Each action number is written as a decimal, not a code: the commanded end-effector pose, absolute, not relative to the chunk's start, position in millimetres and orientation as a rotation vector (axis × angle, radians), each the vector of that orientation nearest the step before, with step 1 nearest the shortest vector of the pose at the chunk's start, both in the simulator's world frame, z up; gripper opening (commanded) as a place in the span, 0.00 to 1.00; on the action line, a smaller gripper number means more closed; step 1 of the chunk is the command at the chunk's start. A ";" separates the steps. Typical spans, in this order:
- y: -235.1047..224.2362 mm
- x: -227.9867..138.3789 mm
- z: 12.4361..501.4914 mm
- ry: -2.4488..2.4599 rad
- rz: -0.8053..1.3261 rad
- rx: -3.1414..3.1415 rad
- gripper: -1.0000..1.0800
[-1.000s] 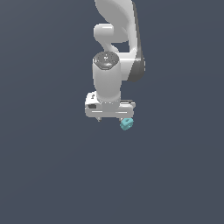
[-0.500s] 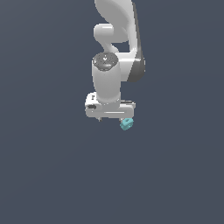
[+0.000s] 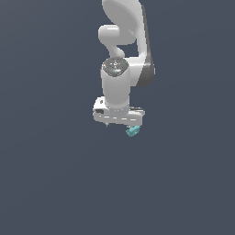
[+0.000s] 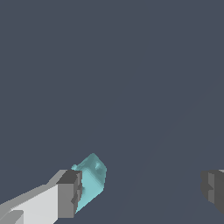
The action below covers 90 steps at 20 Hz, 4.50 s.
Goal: Pick up the object and move it to a goal position.
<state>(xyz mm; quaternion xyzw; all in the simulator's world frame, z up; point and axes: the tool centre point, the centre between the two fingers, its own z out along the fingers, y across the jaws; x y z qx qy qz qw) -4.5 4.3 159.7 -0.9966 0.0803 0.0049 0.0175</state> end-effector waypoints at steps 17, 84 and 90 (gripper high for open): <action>46.0 -28.9 127.1 0.845 0.019 -3.006 0.96; 88.5 -60.4 50.6 1.539 -0.001 -2.737 0.00; 89.1 -45.2 73.8 1.540 -0.002 -2.738 0.00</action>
